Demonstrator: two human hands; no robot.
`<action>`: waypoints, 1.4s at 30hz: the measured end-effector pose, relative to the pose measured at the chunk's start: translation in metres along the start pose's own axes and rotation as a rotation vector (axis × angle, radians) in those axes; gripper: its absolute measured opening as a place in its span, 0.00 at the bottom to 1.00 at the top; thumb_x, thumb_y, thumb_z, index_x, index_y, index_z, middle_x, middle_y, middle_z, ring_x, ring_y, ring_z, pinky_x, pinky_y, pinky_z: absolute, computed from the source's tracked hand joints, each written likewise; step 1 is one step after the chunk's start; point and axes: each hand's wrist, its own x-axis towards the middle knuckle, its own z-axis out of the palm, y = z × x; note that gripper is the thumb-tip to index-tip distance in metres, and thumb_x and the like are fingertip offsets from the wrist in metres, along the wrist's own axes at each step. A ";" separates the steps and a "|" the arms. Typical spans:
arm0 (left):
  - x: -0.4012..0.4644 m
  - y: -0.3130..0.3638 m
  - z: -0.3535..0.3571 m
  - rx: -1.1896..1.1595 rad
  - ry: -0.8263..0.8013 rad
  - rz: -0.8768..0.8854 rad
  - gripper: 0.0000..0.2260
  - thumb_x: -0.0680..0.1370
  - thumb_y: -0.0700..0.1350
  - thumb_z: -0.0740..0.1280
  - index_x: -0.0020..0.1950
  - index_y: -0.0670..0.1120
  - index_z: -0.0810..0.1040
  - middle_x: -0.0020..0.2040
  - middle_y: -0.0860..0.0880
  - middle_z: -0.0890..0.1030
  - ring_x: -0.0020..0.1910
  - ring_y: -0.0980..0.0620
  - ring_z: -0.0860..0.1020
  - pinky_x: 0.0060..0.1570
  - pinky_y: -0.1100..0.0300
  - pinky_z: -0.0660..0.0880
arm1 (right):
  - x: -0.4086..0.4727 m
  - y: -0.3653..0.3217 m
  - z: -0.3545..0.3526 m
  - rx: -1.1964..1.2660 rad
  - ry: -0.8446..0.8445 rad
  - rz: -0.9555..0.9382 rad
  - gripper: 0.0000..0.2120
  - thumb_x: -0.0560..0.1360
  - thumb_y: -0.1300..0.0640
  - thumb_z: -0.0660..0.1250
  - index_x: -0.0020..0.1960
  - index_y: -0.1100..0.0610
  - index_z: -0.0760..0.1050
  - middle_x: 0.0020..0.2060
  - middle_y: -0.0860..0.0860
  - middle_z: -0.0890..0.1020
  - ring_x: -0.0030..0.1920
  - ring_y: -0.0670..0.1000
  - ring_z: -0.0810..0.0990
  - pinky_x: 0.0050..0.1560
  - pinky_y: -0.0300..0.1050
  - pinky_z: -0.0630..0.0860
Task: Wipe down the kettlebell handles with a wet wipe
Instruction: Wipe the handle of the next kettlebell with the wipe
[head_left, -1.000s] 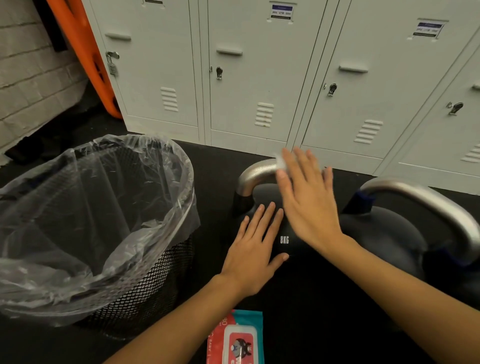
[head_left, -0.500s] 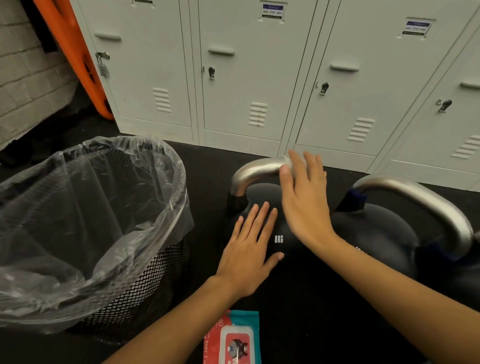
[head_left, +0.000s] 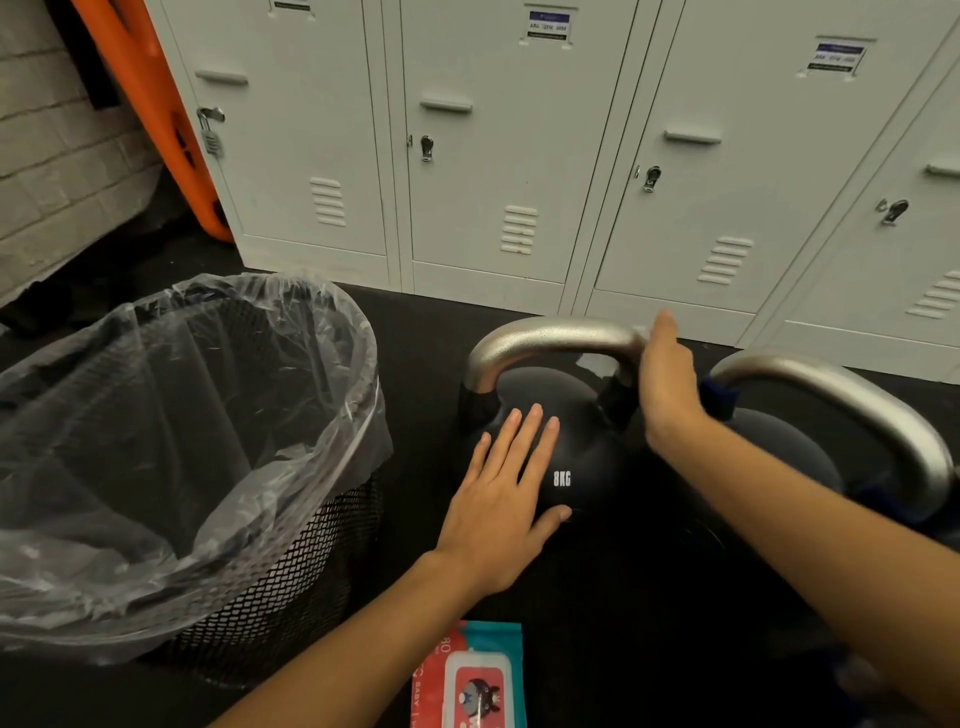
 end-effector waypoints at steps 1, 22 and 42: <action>0.000 0.000 0.000 0.003 0.000 0.000 0.37 0.80 0.59 0.57 0.76 0.54 0.33 0.77 0.54 0.33 0.75 0.55 0.31 0.71 0.56 0.33 | 0.011 -0.001 -0.005 0.048 -0.062 0.062 0.27 0.82 0.41 0.47 0.62 0.57 0.76 0.59 0.56 0.79 0.58 0.54 0.76 0.64 0.49 0.67; 0.000 0.000 0.000 0.020 -0.018 -0.011 0.36 0.81 0.59 0.56 0.75 0.54 0.31 0.76 0.53 0.32 0.74 0.53 0.30 0.72 0.55 0.33 | -0.011 0.030 0.002 0.258 0.013 0.244 0.15 0.82 0.47 0.51 0.48 0.51 0.73 0.42 0.50 0.73 0.44 0.49 0.71 0.52 0.44 0.64; 0.001 0.001 -0.002 0.039 -0.050 -0.022 0.36 0.81 0.60 0.55 0.76 0.53 0.31 0.76 0.53 0.31 0.74 0.53 0.29 0.71 0.55 0.32 | -0.044 0.015 0.012 0.103 -0.016 -0.216 0.24 0.84 0.44 0.46 0.79 0.44 0.53 0.78 0.45 0.57 0.78 0.47 0.53 0.78 0.50 0.50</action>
